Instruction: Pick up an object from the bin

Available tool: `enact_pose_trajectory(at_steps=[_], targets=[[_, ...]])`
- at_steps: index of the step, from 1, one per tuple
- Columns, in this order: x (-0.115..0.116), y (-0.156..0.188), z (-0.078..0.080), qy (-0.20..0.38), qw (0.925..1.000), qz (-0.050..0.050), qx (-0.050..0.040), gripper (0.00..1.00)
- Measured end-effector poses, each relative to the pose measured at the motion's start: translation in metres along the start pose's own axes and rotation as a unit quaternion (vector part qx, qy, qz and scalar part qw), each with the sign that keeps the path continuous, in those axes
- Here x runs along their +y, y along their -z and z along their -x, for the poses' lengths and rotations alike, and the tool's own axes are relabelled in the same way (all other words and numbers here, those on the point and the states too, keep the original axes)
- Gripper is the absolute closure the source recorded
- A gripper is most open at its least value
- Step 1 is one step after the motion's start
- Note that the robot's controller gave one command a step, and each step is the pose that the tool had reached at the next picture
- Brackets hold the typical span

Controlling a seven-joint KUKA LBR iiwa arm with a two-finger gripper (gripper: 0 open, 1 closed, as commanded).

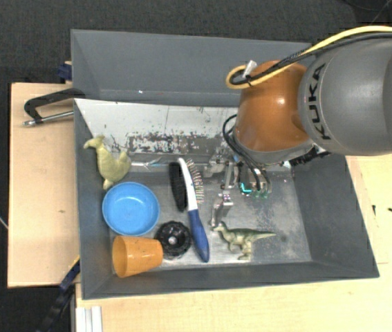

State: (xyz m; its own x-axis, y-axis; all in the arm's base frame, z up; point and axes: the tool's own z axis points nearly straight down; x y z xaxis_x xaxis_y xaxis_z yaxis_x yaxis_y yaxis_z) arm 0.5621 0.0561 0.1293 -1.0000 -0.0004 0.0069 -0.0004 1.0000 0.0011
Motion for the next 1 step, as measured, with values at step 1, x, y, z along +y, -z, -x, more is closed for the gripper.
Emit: enact_pose_trajectory(at_steps=[1], targets=[[0.0410, -0.0406, 0.0106, -0.085, 0.9964, 0.001, -0.0029, 0.00]])
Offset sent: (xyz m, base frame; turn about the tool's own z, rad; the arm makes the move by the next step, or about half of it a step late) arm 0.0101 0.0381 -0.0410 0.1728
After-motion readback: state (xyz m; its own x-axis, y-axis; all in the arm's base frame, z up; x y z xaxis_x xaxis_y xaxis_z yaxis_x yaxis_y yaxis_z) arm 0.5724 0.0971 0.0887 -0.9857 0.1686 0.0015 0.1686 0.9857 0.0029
